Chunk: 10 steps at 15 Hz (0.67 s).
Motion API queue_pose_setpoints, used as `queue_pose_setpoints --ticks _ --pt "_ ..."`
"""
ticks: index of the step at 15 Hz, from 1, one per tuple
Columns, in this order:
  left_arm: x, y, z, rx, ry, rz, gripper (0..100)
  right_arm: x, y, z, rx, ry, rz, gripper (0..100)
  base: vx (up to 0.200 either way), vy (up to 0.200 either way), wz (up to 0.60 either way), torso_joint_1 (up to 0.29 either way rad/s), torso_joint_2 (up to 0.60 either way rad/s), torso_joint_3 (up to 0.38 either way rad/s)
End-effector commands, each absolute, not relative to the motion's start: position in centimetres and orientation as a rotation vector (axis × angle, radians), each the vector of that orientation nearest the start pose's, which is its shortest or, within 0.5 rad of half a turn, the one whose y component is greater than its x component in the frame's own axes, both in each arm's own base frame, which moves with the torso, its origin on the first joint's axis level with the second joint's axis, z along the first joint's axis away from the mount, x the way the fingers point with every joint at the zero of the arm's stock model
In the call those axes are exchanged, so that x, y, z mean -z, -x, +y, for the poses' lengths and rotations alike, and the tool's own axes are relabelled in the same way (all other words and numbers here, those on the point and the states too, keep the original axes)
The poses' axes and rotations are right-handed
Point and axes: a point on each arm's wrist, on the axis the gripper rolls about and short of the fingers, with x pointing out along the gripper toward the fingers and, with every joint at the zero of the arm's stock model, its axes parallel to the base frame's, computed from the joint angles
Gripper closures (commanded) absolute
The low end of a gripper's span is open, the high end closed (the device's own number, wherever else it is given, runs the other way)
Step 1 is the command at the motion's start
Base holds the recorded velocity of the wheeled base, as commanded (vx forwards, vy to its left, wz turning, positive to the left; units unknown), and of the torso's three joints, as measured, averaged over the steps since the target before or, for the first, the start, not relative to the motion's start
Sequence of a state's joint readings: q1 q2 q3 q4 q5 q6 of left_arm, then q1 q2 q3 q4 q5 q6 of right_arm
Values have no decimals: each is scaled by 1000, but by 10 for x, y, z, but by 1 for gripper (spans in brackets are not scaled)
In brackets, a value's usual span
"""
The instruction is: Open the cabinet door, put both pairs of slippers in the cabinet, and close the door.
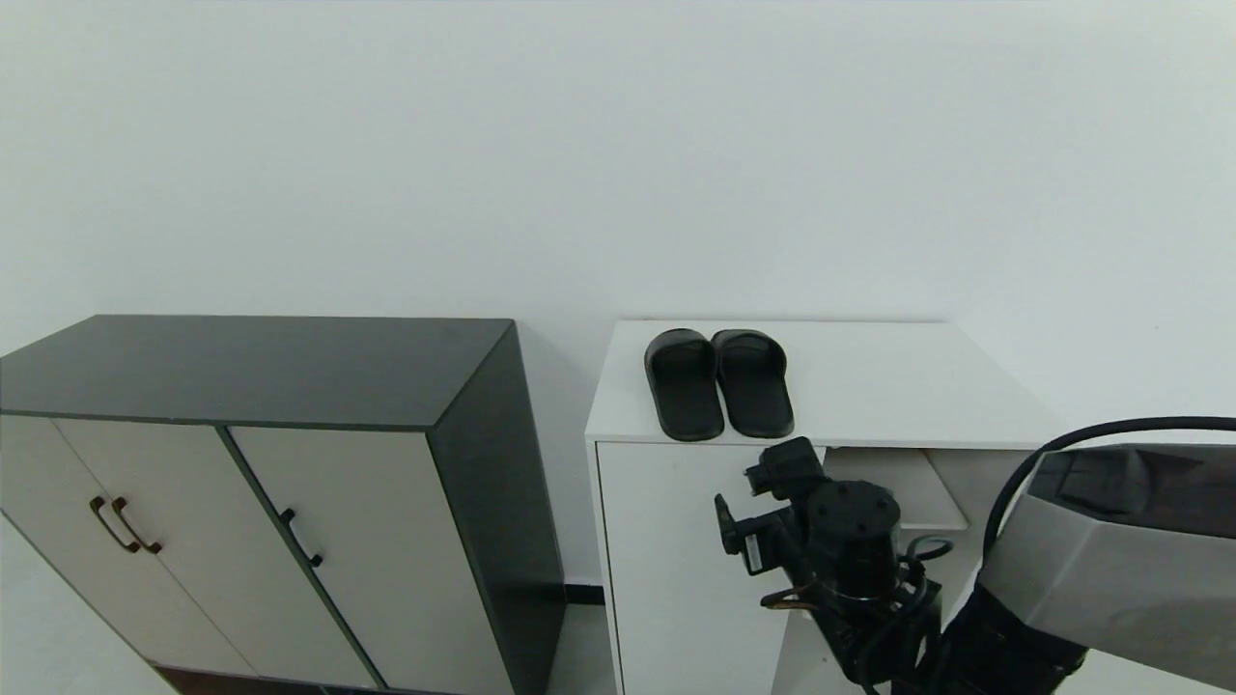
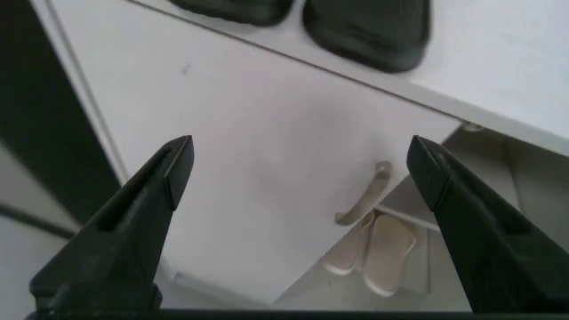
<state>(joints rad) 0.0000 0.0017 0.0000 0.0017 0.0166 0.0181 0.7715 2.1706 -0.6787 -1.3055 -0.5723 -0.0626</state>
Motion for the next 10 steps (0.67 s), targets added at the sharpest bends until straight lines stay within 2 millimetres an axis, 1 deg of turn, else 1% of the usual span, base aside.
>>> queue_pose_setpoints --ticks 1,2,4,5,6,7,8,10 --pt "-75 23 0 -17 -17 3 100 -102 -265 245 -208 118 118 0 0 0 0 0 0 0" --pt "-75 23 0 -17 -15 3 100 -108 -264 245 -209 127 141 0 0 0 0 0 0 0" --pt "-75 23 0 -17 -15 3 100 -138 -268 247 -199 110 203 0 0 0 0 0 0 0" --pt "-75 23 0 -17 -15 3 100 -144 -271 249 -193 107 228 0 0 0 0 0 0 0" --pt "-75 23 0 -17 -15 3 100 -148 -273 251 -187 77 236 0 0 0 0 0 0 0" --pt "-75 23 0 -17 -15 3 100 -146 -275 254 -182 39 240 0 0 0 0 0 0 0" --pt "-75 23 0 -17 -14 3 100 -143 -277 256 -178 30 244 0 0 0 0 0 0 0" --pt "-75 23 0 -17 -15 3 100 -144 -278 258 -180 18 231 0 0 0 0 0 0 0"
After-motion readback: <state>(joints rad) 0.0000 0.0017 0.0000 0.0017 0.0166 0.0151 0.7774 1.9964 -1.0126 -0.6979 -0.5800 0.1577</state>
